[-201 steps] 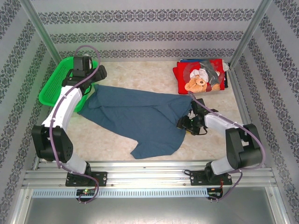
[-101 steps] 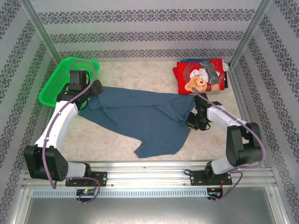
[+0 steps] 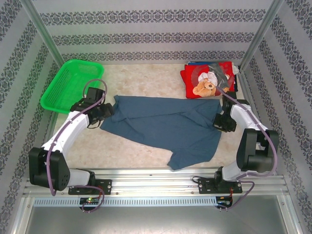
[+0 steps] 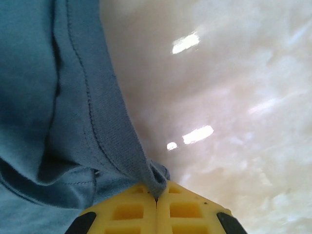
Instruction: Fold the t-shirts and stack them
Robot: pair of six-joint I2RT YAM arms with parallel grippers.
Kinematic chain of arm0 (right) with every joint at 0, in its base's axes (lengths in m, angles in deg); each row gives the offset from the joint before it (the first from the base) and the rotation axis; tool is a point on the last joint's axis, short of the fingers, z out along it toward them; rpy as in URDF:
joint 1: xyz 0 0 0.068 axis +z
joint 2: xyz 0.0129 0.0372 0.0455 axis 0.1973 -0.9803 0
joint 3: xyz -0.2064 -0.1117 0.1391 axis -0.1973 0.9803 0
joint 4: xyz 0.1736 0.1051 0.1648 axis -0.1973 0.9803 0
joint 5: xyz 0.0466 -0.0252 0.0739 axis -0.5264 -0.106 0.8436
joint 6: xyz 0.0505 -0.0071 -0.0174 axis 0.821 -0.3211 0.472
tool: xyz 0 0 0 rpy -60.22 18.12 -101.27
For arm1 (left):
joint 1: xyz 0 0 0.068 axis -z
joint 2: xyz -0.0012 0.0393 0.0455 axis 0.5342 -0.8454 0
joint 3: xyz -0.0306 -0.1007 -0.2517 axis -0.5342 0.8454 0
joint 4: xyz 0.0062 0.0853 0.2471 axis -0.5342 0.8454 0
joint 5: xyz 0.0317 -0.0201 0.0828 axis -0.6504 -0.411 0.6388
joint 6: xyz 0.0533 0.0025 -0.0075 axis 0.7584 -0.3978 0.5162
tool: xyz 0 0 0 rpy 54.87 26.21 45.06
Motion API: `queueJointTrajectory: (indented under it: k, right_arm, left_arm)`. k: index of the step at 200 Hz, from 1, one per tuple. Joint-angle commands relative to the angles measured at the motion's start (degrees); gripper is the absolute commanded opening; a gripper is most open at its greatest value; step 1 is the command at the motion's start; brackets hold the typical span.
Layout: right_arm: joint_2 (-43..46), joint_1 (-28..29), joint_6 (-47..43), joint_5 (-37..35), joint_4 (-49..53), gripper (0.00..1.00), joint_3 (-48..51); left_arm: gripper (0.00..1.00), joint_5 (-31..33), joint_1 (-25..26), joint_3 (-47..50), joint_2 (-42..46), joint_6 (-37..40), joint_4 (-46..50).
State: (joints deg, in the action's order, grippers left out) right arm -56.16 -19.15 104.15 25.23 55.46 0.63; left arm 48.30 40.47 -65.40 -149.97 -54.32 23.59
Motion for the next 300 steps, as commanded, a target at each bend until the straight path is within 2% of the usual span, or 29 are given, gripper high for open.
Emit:
queueJointTrajectory:
  k: [1, 31, 45, 84, 97, 119, 129, 148, 169, 179, 193, 207, 240, 254, 260, 270, 275, 285, 300]
  right_arm:
    - [-2.53, -1.24, -3.55, -5.34, 0.89, 0.0, -3.99]
    - [-4.53, -1.18, -3.45, -4.48, 0.86, 0.0, -7.49]
    - [-4.12, -1.09, -3.44, -4.62, 0.49, 0.01, -8.19]
    - [-2.96, -1.11, -2.78, -1.45, 0.94, 0.23, -10.43]
    - [-1.05, -1.08, -2.23, 1.13, 0.17, 0.37, -10.83]
    - [1.51, -1.02, -1.28, 6.25, -0.57, 0.53, -12.34]
    - [2.29, -1.02, -1.32, 8.21, -0.42, 0.6, -13.33]
    - [4.27, -0.56, -1.5, 11.88, -1.05, 0.72, -15.29]
    - [5.59, 1.07, -1.39, 15.12, -1.94, 0.79, -17.28]
    - [5.49, 2.01, -1.41, 15.88, -1.88, 0.8, -18.36]
    - [4.78, 3.73, -1.87, 17.87, -2.57, 0.84, -18.84]
    - [3.1, 5.5, -3.0, 16.97, -1.89, 0.86, -19.15]
    - [-0.56, 5.84, -2.55, 14.82, -0.33, 0.88, -17.58]
    - [-1.96, 5.12, -2.23, 13.88, 0.66, 0.9, -17.16]
    - [-2.39, 4.73, -1.91, 13.81, 0.74, 0.94, -16.92]
    - [-2.95, 4.2, -1.64, 13.44, 0.69, 0.95, -16.37]
    - [-3.21, 4.05, -1.55, 12.92, 1.06, 0.95, -16.26]
    - [-3.78, 3.4, -1.43, 13.12, 1.4, 0.95, -16.08]
    - [-4.75, 3.02, -1.48, 13.44, 2.71, 0.94, -16.07]
  left_arm:
    - [0.73, -0.08, 0.69, 1.89, -3.04, -3.54, 2.02]
    - [0.67, 2.15, 0.84, 1.88, -7.63, -1.74, 2.79]
    - [0.67, 0.33, 0.78, 1.69, -9.38, -1.18, 2.09]
    - [0.63, -1.62, 0.91, 1.6, -15.69, -1.64, 1.54]
    - [0.63, -1.5, 0.96, 1.41, -16.93, -1.24, 0.9]
    - [0.61, -3.54, 1.11, 2.06, -19.1, -1.08, -2.13]
    - [0.55, -4.43, 1.13, 2.3, -20.57, -1.41, -2.52]
    - [0.36, -5.03, 1.1, 3.59, -22.05, -1.55, -2.25]
    - [0.13, -3.6, 0.85, 5.92, -19.99, -1.54, -1.37]
    - [0.09, -3.86, 0.6, 7.02, -18.31, -1.95, -0.53]
    - [0.08, -5.12, 0.56, 9.01, -15.22, -3.34, 0.11]
    - [0.07, -6.73, 0.51, 11.79, -12.19, -5.71, 1.06]
    - [0.08, -5.46, 0.33, 17.94, -2.18, -11.09, 5.75]
    - [0.11, -4.81, -0.12, 18.39, 1.54, -11.83, 7.84]
    - [0.21, -4.76, -0.25, 18.32, 2.36, -11.97, 8.28]
    - [0.43, -4.72, -0.36, 17.34, 2.55, -12.34, 9.38]
    - [0.51, -4.62, -0.29, 16.37, 2.65, -12.51, 10.26]
    - [0.59, -3.6, -0.1, 13.7, 3.51, -12.58, 12.04]
    - [0.65, -1.17, 0.34, 8.09, 5.81, -12.1, 14.25]
